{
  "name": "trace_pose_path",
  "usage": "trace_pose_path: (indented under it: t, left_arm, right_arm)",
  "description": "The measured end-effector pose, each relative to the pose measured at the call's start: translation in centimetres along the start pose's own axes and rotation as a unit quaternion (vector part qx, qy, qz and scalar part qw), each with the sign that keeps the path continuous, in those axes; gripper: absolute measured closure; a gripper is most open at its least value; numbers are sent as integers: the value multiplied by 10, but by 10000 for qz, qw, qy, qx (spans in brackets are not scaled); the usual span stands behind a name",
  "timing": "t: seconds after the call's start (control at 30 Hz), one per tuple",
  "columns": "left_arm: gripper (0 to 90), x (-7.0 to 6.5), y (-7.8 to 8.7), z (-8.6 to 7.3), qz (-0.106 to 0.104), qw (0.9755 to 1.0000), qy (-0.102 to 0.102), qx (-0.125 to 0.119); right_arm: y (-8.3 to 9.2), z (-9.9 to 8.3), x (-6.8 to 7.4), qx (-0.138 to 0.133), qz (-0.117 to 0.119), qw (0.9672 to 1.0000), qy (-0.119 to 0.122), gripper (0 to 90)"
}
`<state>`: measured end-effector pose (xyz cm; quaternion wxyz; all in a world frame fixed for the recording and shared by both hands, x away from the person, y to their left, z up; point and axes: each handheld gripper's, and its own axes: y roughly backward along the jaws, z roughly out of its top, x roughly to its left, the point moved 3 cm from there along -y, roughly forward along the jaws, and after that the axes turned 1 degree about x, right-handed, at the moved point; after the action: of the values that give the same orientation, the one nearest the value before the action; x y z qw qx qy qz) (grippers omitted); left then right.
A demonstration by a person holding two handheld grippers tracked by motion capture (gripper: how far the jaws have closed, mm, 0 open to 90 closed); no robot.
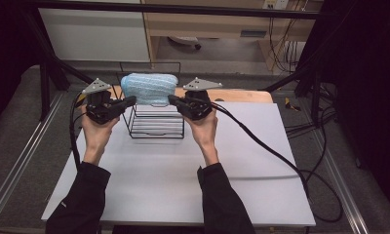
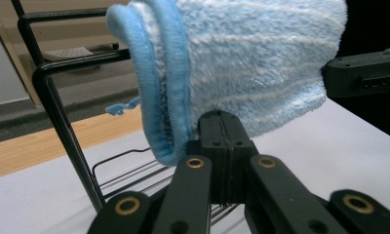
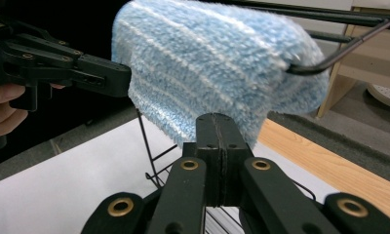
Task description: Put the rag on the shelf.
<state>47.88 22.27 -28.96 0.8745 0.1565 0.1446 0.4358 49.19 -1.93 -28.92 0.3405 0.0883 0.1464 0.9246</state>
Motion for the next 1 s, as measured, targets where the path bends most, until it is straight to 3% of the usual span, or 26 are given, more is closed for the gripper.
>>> trace_pose_path:
  t: [0.2, 0.5, 0.77, 1.0]
  left_arm:
    - [893, 3, -5, -1, 29, 10000, 30, -49]
    - [857, -2, 9, 0, -45, 9999, -55, -153]
    - [711, -12, 21, 5, -74, 9995, -215, -235]
    - [538, -17, 30, -2, -86, 9992, -341, -199]
  right_arm:
    - [-6, -5, -2, -75, -61, 9999, 36, 900]
    - [5, -1, 5, -264, 50, 9995, 189, 816]
    - [20, 8, 7, -442, 160, 9988, 152, 672]
    - [33, 10, 8, -367, 114, 9989, 259, 508]
